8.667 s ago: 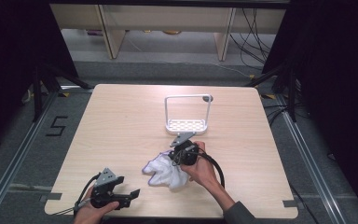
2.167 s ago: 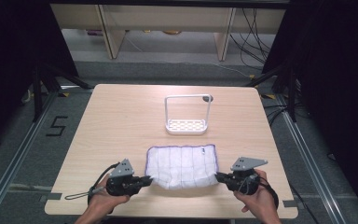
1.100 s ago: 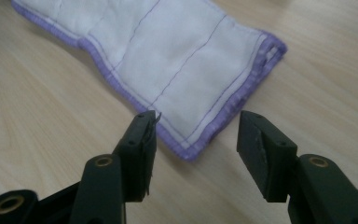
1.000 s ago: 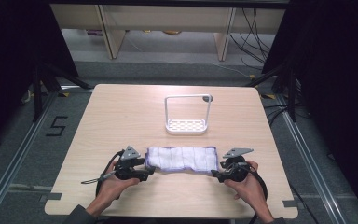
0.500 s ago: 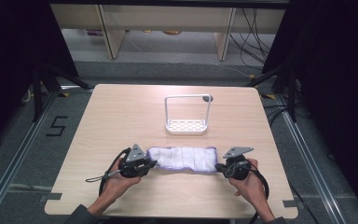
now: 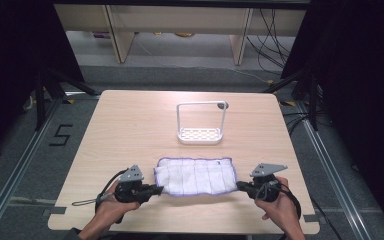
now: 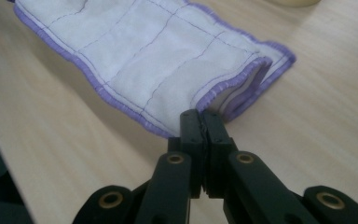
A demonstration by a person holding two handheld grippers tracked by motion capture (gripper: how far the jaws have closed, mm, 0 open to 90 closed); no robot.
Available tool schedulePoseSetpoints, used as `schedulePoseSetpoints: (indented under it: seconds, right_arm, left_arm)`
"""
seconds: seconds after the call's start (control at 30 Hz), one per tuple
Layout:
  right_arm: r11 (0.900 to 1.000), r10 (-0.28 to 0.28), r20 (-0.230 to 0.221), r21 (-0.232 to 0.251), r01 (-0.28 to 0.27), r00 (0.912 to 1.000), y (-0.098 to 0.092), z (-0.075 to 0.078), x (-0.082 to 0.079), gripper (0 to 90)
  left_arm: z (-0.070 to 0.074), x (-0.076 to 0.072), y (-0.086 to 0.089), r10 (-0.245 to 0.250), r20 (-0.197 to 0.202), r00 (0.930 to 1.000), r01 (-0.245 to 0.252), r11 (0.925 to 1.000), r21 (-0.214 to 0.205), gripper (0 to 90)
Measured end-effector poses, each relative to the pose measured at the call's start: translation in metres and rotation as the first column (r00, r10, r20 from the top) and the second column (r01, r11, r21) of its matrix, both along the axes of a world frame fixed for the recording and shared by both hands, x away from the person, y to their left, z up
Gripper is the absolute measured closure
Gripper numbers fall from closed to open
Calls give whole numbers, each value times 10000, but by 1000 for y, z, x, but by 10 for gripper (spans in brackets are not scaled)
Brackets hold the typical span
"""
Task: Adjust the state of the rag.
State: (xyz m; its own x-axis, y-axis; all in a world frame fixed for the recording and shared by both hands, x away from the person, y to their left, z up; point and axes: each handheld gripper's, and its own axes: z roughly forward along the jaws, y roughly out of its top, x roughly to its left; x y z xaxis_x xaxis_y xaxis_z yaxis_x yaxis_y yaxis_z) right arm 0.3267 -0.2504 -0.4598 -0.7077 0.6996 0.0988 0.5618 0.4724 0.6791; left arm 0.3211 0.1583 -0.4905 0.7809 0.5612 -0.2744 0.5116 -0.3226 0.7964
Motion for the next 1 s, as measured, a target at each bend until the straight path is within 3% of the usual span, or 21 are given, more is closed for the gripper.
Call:
schedulePoseSetpoints:
  seconds: [0.03, 0.07, 0.3, 0.37, 0.43, 0.47, 0.5, 0.53, 0.57, 0.63, 0.67, 0.7, 0.73, 0.8, 0.83, 0.87, 0.9, 1.0]
  right_arm:
    - [10000, -44, -309, 45, 45, 9995, 0, 0, -8, 894]
    - [9999, 110, 26, 95, -110, 9999, 0, -3, -12, 894]
    - [9979, 640, -250, -46, -642, 9976, 4, -9, -43, 894]
    - [9968, 741, -383, -283, -753, 9965, 5, -10, -45, 892]
    - [9971, 624, -458, -412, -643, 9970, 6, -12, -46, 881]
    - [9979, 532, -476, -337, -549, 9974, 6, -12, -46, 852]
    - [9978, 596, -330, -282, -606, 9977, 4, -12, -43, 783]
    - [9994, 270, -503, -211, -281, 9984, 4, -10, -43, 751]
    - [9994, 317, -239, -140, -321, 9992, 3, -9, -39, 706]
    - [9996, -130, -327, -237, 122, 9994, 1, -4, -35, 617]
    - [9996, -254, -44, -120, 253, 9997, 0, -3, -32, 599]
    - [9995, -116, 304, -305, 125, 9995, -1, 1, -27, 572]
    - [9994, -266, 281, -202, 272, 9993, -1, 3, -22, 556]
    - [9986, -493, 440, -183, 502, 9978, 0, 7, -8, 541]
    - [9988, -423, 675, -225, 439, 9968, 0, 7, 1, 526]
    - [9982, -567, 618, -153, 577, 9965, 1, 8, 10, 515]
    - [9979, -623, 820, -113, 634, 9947, 2, 7, 20, 507]
    - [9971, -709, 779, -233, 729, 9944, 8, 2, 48, 506]
  left_arm:
    - [-3, -5, 0, -52, -158, 9999, 50, 9999, -142, 851]
    - [-5, -9, 1, -125, -294, 9995, 123, 9999, -64, 850]
    - [-21, -34, 5, -455, -824, 9956, 497, 9975, 496, 830]
    - [-23, -39, 6, -403, -891, 9952, 484, 9947, 910, 763]
    - [-23, -43, 6, -277, -792, 9965, 348, 9954, 892, 673]
    - [-20, -41, 10, -276, -661, 9974, 346, 9936, 1074, 650]
    - [-18, -42, 10, -30, -704, 9975, 85, 9969, 787, 610]
    - [-16, -40, 13, 131, -616, 9980, -80, 9966, 826, 567]
    - [-13, -37, 15, 320, -540, 9980, -278, 9967, 759, 536]
    - [-9, -27, 22, 752, -451, 9961, -725, 9956, 593, 515]
    - [-6, -22, 24, 1111, -445, 9928, -1091, 9930, 447, 499]
    - [-4, -13, 28, 1246, -218, 9920, -1233, 9910, 514, 491]
    - [-2, -5, 30, 1489, -158, 9887, -1479, 9876, 527, 490]
    - [1, 14, 31, 1880, 171, 9820, -1886, 9810, 460, 484]
    - [4, 23, 32, 2085, 289, 9776, -2099, 9758, 614, 478]
    - [5, 33, 32, 2264, 560, 9724, -2300, 9708, 684, 478]
    - [5, 42, 32, 2372, 598, 9696, -2413, 9674, 762, 478]
    - [4, 64, 25, 2536, 580, 9656, -2579, 9624, 852, 469]
